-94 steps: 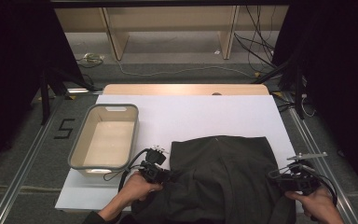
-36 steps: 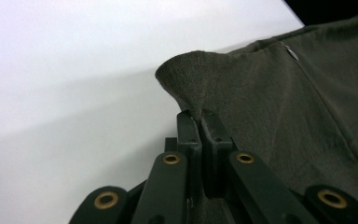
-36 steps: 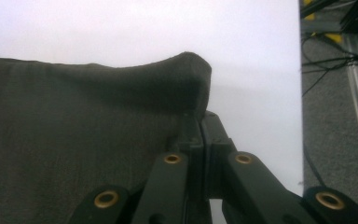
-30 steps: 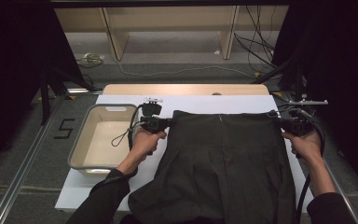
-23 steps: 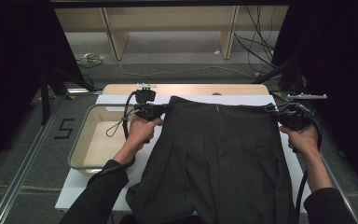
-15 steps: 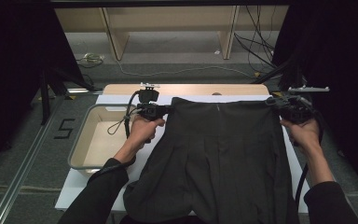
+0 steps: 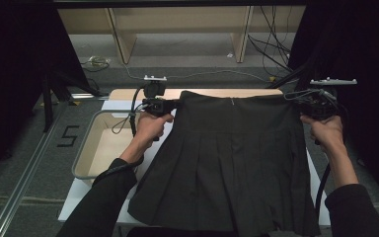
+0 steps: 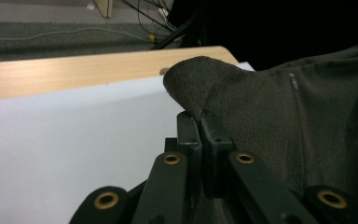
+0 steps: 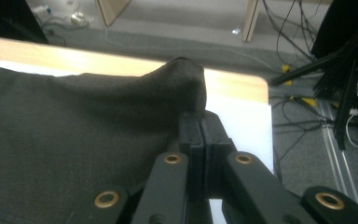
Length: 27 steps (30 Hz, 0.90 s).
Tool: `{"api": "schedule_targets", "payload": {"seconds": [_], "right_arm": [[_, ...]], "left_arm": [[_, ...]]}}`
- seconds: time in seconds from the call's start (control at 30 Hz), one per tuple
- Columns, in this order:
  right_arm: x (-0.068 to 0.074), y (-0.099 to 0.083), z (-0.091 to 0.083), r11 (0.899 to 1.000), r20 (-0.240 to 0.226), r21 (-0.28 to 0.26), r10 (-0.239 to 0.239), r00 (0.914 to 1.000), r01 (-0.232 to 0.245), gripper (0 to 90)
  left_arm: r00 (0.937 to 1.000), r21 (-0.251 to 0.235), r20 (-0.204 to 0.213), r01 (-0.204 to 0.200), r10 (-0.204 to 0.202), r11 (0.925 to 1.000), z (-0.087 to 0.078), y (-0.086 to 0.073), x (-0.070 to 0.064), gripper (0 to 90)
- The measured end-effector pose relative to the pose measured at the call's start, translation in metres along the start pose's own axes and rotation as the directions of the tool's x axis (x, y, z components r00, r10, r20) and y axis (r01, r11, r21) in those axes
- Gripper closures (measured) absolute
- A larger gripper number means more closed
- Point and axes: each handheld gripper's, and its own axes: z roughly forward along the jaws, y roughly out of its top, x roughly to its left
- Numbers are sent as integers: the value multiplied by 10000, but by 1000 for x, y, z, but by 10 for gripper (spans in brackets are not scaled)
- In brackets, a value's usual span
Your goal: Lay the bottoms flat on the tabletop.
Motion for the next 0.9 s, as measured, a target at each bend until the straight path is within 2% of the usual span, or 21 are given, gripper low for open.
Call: {"api": "schedule_targets", "payload": {"seconds": [0.1, 0.13, 0.2, 0.33, 0.53, 0.73, 0.9], "right_arm": [[2, 5, -3, 9997, -43, -232, 0, 10000, -1, 897], [4, 5, -1, 9998, -33, -154, -89, 10000, 89, 897], [7, 2, 2, 9996, 2, 27, -280, 9996, 280, 896], [9, -3, 7, 9996, -61, 148, -233, 9997, 234, 896], [8, 5, 4, 9997, -37, 97, -221, 9998, 221, 896], [9, 20, -6, 9986, 134, -476, -229, 9996, 235, 896], [13, 21, -6, 9982, 132, -523, -301, 9995, 308, 895]], "left_arm": [[10000, 121, 14, -19, 18, 9999, 2, -3, 0, 875], [10000, 191, -16, -70, 71, 9998, 3, -5, 1, 875], [10000, 216, -6, 73, -73, 9997, 6, -9, 3, 875], [9997, 273, 75, 219, -222, 9994, 8, -11, 6, 875], [10000, 81, -6, 80, -80, 9999, 2, -1, 4, 876], [10000, -398, -28, 53, -54, 9992, -7, 13, 0, 876], [10000, -249, -50, 34, -36, 9997, -5, 9, 1, 874]]}}
